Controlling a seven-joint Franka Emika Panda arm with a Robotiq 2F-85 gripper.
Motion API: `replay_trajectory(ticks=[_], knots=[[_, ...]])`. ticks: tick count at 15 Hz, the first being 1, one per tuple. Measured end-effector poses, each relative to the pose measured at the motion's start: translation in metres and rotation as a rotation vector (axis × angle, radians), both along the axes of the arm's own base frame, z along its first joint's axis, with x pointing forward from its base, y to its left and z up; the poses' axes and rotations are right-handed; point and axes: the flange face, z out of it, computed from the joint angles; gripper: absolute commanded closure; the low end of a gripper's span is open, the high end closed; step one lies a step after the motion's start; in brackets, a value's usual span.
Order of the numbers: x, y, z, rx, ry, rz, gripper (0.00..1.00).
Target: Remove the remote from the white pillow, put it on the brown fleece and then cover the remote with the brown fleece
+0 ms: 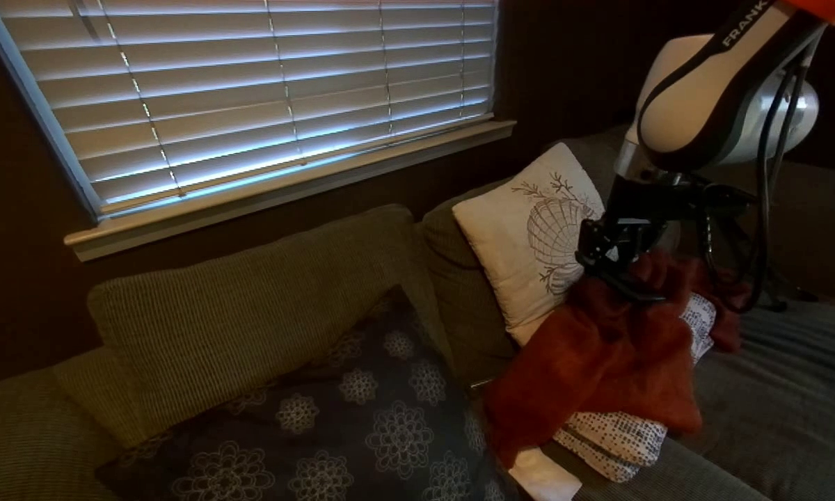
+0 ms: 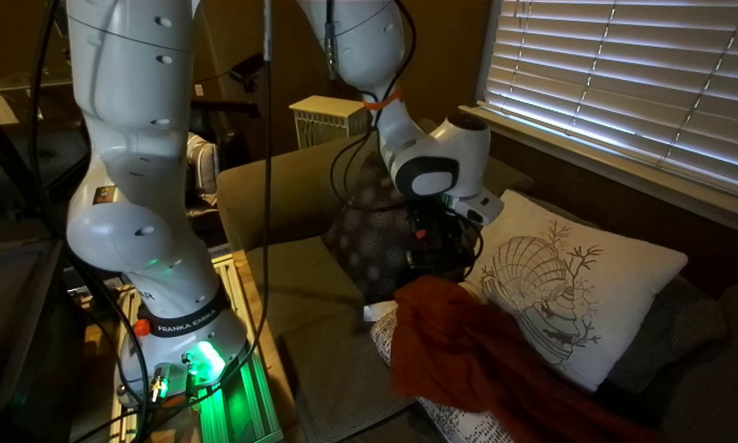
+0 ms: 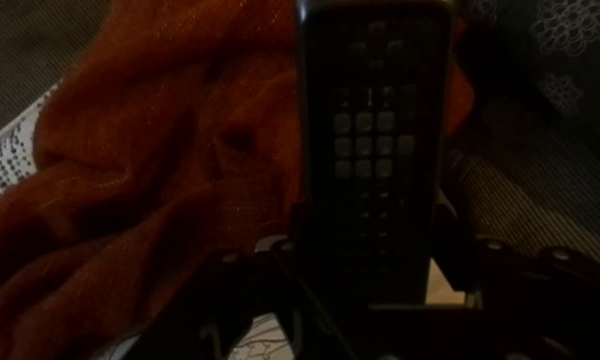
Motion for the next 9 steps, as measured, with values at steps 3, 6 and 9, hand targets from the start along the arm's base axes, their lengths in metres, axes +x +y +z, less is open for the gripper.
replay_trajectory(ticks=[3,6,9], knots=[[-0.013,-0.020,-0.008,0.044,0.010,-0.117,0.64],[-0.024,-0.036,-0.013,0.045,0.026,-0.155,0.64],[-0.037,-0.049,-0.021,0.041,0.052,-0.163,0.64]])
